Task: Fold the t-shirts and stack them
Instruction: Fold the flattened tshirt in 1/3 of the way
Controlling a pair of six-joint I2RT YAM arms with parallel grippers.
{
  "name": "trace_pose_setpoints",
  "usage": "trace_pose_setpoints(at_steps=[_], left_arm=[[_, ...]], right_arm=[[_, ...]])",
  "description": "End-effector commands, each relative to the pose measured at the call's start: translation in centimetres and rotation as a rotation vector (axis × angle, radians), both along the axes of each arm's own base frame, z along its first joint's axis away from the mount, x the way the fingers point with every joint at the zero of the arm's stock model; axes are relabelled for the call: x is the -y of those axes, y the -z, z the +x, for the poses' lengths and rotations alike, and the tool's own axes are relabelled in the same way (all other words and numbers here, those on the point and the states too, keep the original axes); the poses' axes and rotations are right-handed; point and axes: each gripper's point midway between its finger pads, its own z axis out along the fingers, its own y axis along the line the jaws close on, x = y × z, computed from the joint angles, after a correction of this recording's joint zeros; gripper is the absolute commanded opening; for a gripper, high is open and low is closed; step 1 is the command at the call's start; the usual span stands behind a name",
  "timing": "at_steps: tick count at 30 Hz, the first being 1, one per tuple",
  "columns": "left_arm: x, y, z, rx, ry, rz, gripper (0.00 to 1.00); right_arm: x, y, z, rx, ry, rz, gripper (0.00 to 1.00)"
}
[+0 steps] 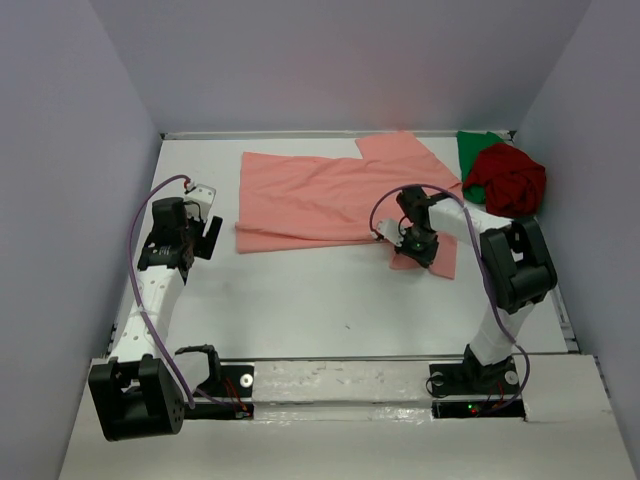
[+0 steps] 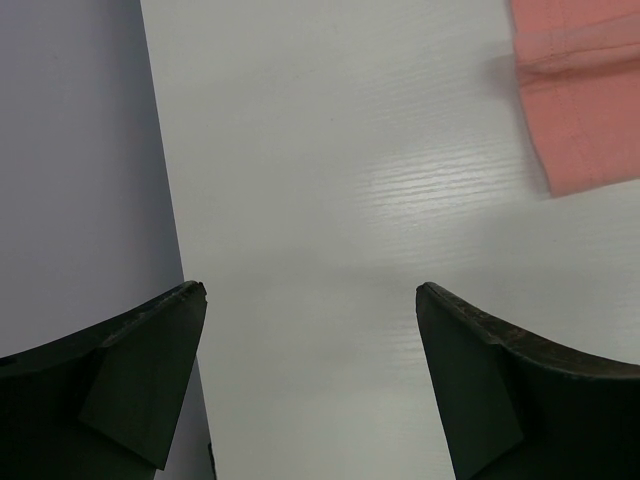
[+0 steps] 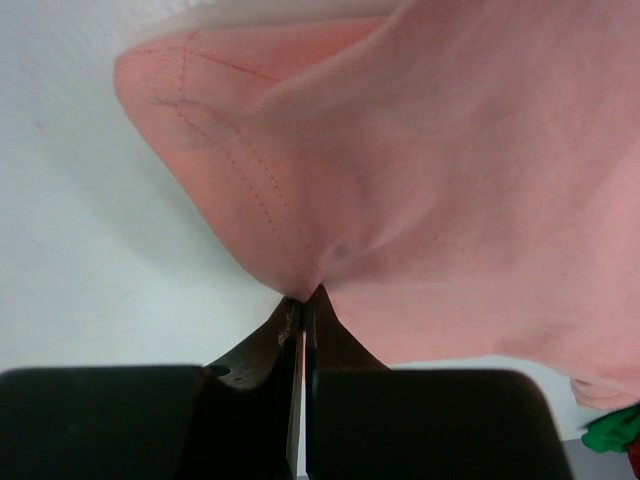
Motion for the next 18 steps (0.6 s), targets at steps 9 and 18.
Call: trace_pose_setpoints(at_steps=[9, 18], left_arm=[[0.3, -2.1, 0.5, 0.056, 0.014, -0.015, 0.99], [0.2, -2.0, 0.2, 0.057, 0.012, -0.007, 0.99]], right_arm=[[-0.3, -9.1, 3.0, 0.244, 0.023, 0.028, 0.00], [-0.9, -9.1, 6.7, 0.310, 0.060, 0.005, 0.00]])
